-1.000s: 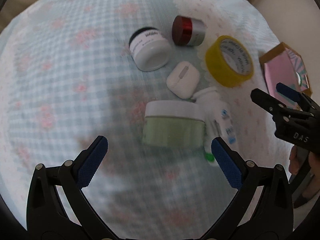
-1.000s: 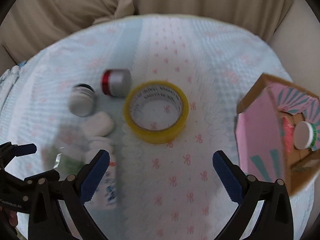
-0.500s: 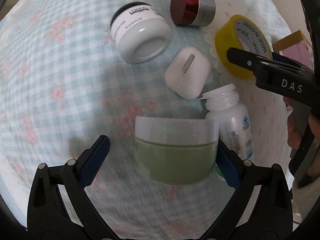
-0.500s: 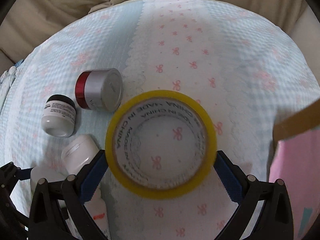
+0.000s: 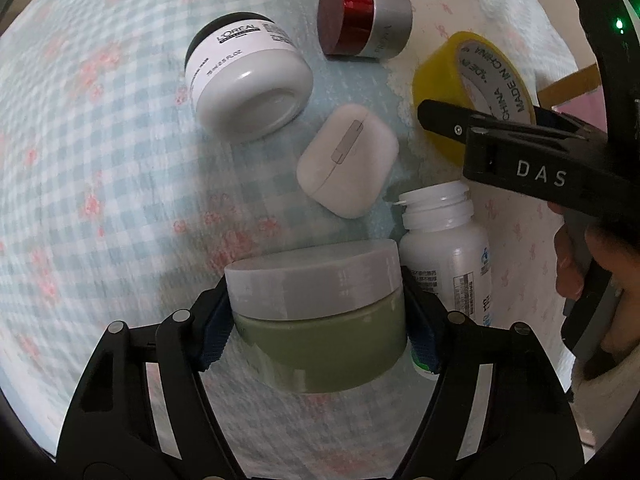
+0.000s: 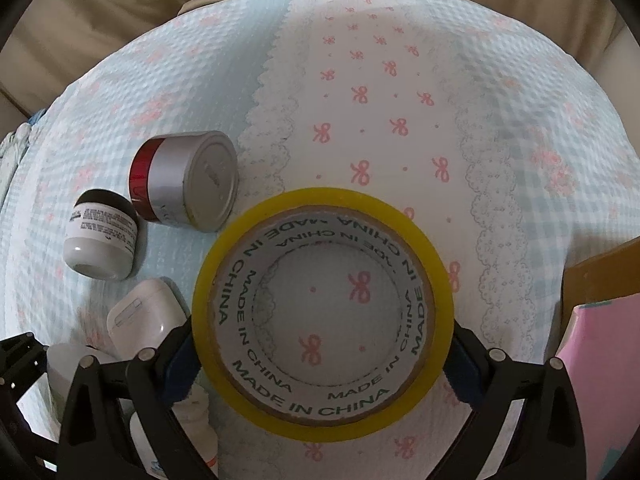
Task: Organize rigid objects
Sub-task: 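Grasp the pale green jar with the left tool while the right tool grasps the yellow tape, then carry the pale green jar and yellow tape into the pink box and release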
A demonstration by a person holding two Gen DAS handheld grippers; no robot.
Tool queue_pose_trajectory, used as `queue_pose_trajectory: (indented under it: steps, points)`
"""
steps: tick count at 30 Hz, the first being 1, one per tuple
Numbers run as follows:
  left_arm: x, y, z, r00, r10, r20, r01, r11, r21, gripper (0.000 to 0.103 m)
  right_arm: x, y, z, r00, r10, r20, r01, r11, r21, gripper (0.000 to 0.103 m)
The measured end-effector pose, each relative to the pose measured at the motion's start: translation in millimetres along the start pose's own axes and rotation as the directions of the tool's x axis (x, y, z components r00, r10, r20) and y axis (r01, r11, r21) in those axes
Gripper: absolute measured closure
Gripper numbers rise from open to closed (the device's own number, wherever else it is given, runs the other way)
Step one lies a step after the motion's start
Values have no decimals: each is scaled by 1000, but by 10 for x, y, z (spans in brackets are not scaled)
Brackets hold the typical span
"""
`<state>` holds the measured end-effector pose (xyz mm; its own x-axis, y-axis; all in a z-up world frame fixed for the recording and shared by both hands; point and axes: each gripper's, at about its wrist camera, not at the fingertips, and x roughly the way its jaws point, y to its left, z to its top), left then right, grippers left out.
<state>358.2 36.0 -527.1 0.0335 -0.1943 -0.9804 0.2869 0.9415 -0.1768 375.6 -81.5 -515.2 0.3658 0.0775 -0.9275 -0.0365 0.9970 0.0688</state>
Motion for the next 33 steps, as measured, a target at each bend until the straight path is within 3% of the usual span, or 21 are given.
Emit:
queue_pose_trajectory:
  steps: [10,19,25,28,33]
  points:
    - [-173,-40,-7,999,24,38,-24,1000,-10,33,-67,27,16,1000,-1,6,1,1000,0,4]
    - [-773,-144,-29,991,25,132,-24,1000,-8,33,-605,-50,-68,998,-6,61,4,999,35,5]
    - [-1612,-211,-334,975,18,221,-19,1000,-1,33,-1309,32,-162,994,0,110,-5,999,43,5]
    - [-2108,-7,-558,964,13,266,-16,1000,6,33,-1774,120,-202,990,9,140,-16,999,46,5]
    - [-2726,-85,-752,943,1,331,-7,1000,17,33,-2566,241,-278,986,46,158,-54,997,49,5]
